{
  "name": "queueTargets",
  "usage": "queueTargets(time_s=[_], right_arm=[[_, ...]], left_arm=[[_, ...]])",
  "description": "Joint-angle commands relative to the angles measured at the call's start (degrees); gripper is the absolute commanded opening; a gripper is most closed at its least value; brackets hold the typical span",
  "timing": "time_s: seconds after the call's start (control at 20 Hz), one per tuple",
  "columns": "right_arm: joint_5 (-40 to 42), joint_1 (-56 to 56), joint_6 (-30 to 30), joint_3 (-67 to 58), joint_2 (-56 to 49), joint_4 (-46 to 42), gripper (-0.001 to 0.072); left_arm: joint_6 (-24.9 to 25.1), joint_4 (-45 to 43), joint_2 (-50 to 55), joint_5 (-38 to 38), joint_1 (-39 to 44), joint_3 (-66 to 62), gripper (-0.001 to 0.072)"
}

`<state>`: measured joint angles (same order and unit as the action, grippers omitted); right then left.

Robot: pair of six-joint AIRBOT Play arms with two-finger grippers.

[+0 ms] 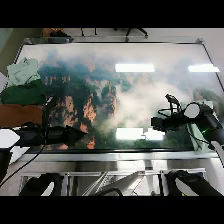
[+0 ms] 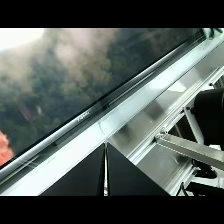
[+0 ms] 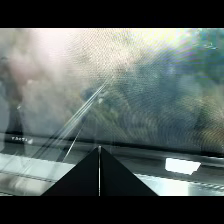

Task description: Fold the shirts.

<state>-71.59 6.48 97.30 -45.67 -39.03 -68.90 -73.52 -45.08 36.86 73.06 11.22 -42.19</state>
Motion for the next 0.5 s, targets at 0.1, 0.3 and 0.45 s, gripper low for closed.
queueTargets(time_s=[0.1,0.3,0.45], right_arm=[[0.0,0.0,0.0,0.0,0.0,0.0,0.0026],[0.0,0.0,0.0,0.0,0.0,0.0,0.0026],[0.0,0.0,0.0,0.0,0.0,0.0,0.0026]], left_arm=[[0.0,-0.3,-0.1,-1.3,0.0,0.0,0.0015],[-0.1,-9.3,0.0,-3.2,-0.1,-1.3,0.0015],[-6.6,-27.8,3.1,-4.6,-0.1,-8.5,0.0017]])
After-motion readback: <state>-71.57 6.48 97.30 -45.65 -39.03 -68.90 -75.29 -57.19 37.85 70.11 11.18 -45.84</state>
